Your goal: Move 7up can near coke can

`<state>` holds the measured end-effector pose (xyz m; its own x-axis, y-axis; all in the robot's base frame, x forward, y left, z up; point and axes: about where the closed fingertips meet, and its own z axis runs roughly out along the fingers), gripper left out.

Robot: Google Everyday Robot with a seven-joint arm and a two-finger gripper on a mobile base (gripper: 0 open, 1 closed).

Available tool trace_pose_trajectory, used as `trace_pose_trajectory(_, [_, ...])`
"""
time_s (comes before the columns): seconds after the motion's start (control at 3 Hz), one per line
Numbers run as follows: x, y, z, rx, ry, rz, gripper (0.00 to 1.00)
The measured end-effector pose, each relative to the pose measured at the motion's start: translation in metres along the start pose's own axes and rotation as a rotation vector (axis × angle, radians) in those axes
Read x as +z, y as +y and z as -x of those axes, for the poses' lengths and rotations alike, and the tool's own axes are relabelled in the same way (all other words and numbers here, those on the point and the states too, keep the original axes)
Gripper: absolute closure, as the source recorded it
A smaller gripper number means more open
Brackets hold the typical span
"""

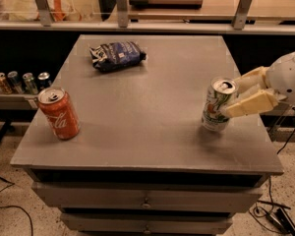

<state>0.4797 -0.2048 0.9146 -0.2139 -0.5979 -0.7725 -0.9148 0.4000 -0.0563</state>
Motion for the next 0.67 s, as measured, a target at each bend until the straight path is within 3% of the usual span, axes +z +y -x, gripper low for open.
trace_pose_trajectory(0.33, [-0.0159,-0.0134,0.0206,-0.044,0.002,-0.025,1.00])
trace_pose_trajectory(0.67, [-0.0154,-0.0132,0.0207,-0.044,0.002,-0.024,1.00])
